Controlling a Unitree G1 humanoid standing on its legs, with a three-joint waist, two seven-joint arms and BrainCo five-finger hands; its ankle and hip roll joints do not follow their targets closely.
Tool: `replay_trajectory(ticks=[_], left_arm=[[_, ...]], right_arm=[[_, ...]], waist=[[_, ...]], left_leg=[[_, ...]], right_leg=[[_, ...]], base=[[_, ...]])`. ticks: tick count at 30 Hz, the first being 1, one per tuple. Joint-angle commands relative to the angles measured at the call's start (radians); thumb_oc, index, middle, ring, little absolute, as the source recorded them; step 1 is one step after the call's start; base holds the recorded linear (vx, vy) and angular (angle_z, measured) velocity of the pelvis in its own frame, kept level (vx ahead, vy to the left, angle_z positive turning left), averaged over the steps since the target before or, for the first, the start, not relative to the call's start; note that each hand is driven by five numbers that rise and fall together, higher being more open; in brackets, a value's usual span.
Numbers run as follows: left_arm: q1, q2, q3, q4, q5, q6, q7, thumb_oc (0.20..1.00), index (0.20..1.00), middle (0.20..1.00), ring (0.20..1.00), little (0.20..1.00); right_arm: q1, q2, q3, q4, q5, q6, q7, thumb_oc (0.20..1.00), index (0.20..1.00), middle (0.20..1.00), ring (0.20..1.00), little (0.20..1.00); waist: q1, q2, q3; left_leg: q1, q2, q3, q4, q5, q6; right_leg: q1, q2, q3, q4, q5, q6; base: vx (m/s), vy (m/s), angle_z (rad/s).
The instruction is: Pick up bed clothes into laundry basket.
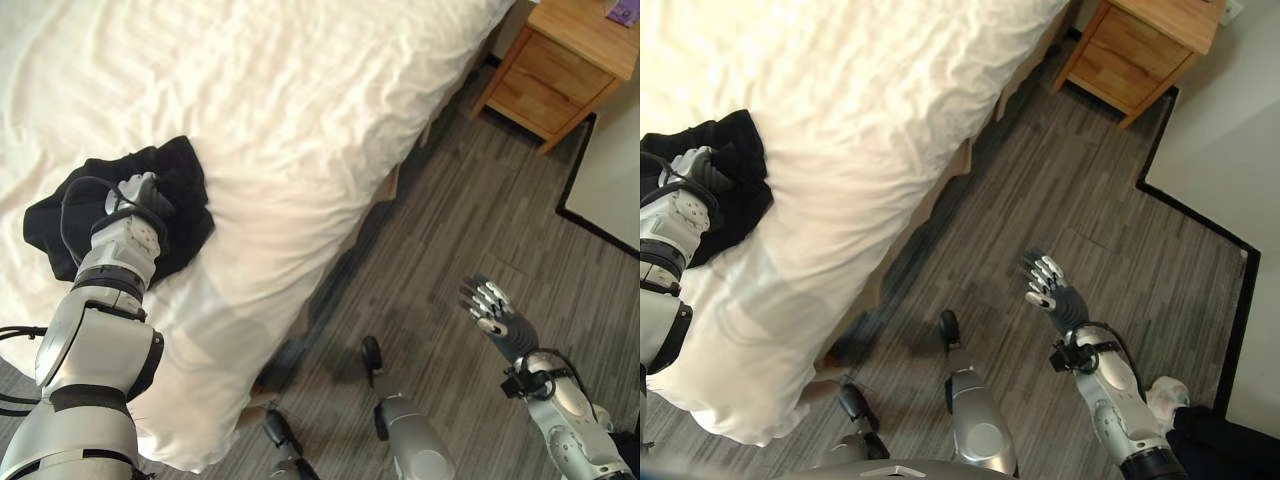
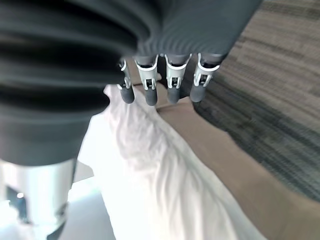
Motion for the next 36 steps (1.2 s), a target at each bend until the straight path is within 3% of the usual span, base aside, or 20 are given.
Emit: replay_trajectory(ticks=[1,3,6,7,12,14,16,24,26,30,36], left_arm=[[0.081,-0.014,0.133,-0.025,-0.448,-0.057,-0.038,0.2,0.2,0.2,0.2,0.2],[0.132,-0.058,0.225,-0.161,-0.747,-0.124,-0.062,0.2,0.2,0.2,0.2,0.2],[0.234,-0.139,0.275,-0.362,-1.016,-0.182,-0.094,0.2,0.2,0.2,0.2,0.2],[0.285,-0.192,0.298,-0.496,-1.185,-0.212,-0.129,0.2,0.2,0.2,0.2,0.2],[0.386,-0.331,0.375,-0.766,-1.423,-0.304,-0.197,0.2,0.2,0.2,0.2,0.2],[0.42,-0.369,0.387,-0.813,-1.436,-0.321,-0.207,0.2,0.2,0.2,0.2,0.2],[0.548,-0.49,0.392,-0.935,-1.464,-0.354,-0.248,0.2,0.2,0.2,0.2,0.2],[0.839,-0.604,0.447,-1.027,-1.484,-0.337,-0.291,0.2,0.2,0.2,0.2,0.2],[0.957,-0.598,0.465,-1.036,-1.426,-0.311,-0.278,0.2,0.2,0.2,0.2,0.2],[1.028,-0.598,0.478,-1.04,-1.378,-0.289,-0.275,0.2,0.2,0.2,0.2,0.2],[1.022,-0.587,0.453,-1.098,-1.328,-0.287,-0.264,0.2,0.2,0.2,0.2,0.2]], right_arm=[[-0.03,0.021,-0.062,-0.002,0.022,-0.057,-0.009,1.0,1.0,1.0,1.0,1.0],[-0.042,0.032,-0.084,0.01,0.016,-0.068,-0.032,1.0,1.0,1.0,1.0,1.0],[-0.071,0.045,-0.115,0.028,-0.005,-0.075,-0.071,1.0,1.0,1.0,1.0,1.0],[-0.09,0.056,-0.126,0.035,-0.021,-0.074,-0.092,1.0,1.0,1.0,1.0,1.0],[-0.097,0.092,-0.146,0.042,-0.044,-0.079,-0.113,1.0,1.0,1.0,1.0,1.0],[-0.093,0.102,-0.153,0.046,-0.05,-0.08,-0.118,1.0,1.0,1.0,1.0,1.0],[-0.101,0.136,-0.177,0.063,-0.072,-0.087,-0.13,1.0,1.0,1.0,1.0,1.0],[-0.109,0.185,-0.274,0.071,-0.035,-0.122,-0.158,1.0,1.0,1.0,1.0,1.0],[-0.1,0.192,-0.331,0.058,-0.006,-0.136,-0.165,1.0,1.0,1.0,1.0,1.0],[-0.084,0.202,-0.361,0.059,0.007,-0.14,-0.163,1.0,1.0,1.0,1.0,1.0],[-0.071,0.213,-0.347,0.047,0.003,-0.133,-0.156,1.0,1.0,1.0,1.0,1.0]], waist=[[0.026,-0.001,0.069],[0.037,0.01,0.069],[0.049,0.021,0.065],[0.053,0.028,0.055],[0.061,0.042,0.008],[0.064,0.046,-0.004],[0.076,0.053,-0.049],[0.112,0.059,-0.106],[0.129,0.067,-0.115],[0.144,0.069,-0.127],[0.151,0.069,-0.13]], left_leg=[[0.003,0.038,-0.064,0.006,0.064,-0.025],[0.013,0.034,-0.072,0.006,0.058,-0.023],[0.032,0.028,-0.081,0.006,0.051,-0.018],[0.049,0.024,-0.084,0.006,0.044,-0.014],[0.112,0.012,-0.084,0.006,0.019,-0.007],[0.132,0.009,-0.085,0.006,0.01,-0.003],[0.187,-0.002,-0.087,0.006,-0.007,0.006],[0.261,-0.027,-0.094,0.006,-0.029,0.031],[0.276,-0.037,-0.105,0.006,-0.036,0.042],[0.293,-0.05,-0.113,0.006,-0.043,0.052],[0.301,-0.064,-0.123,0.006,-0.051,0.064]], right_leg=[[0.101,-0.075,-0.014,0.014,-0.091,0.104],[0.116,-0.079,-0.02,0.014,-0.096,0.103],[0.141,-0.083,-0.026,0.014,-0.103,0.101],[0.16,-0.085,-0.028,0.014,-0.109,0.099],[0.23,-0.089,-0.036,0.014,-0.136,0.095],[0.252,-0.091,-0.04,0.014,-0.142,0.094],[0.314,-0.097,-0.042,0.014,-0.163,0.089],[0.398,-0.104,-0.054,0.02,-0.191,0.079],[0.418,-0.11,-0.065,0.03,-0.198,0.079],[0.44,-0.118,-0.073,0.036,-0.206,0.08],[0.444,-0.127,-0.072,0.063,-0.216,0.083]], base=[[0.02,0.046,0.1],[0.02,0.04,0.12],[0.03,0.04,0.15],[0.07,0.056,0.22],[0.08,0.029,0.09],[0.1,0.011,-0.01],[0.15,0.003,-0.03],[0.07,-0.002,0.01],[0.03,0.017,0.08],[0.02,0.019,0.2],[0.0,0.012,0.03]])
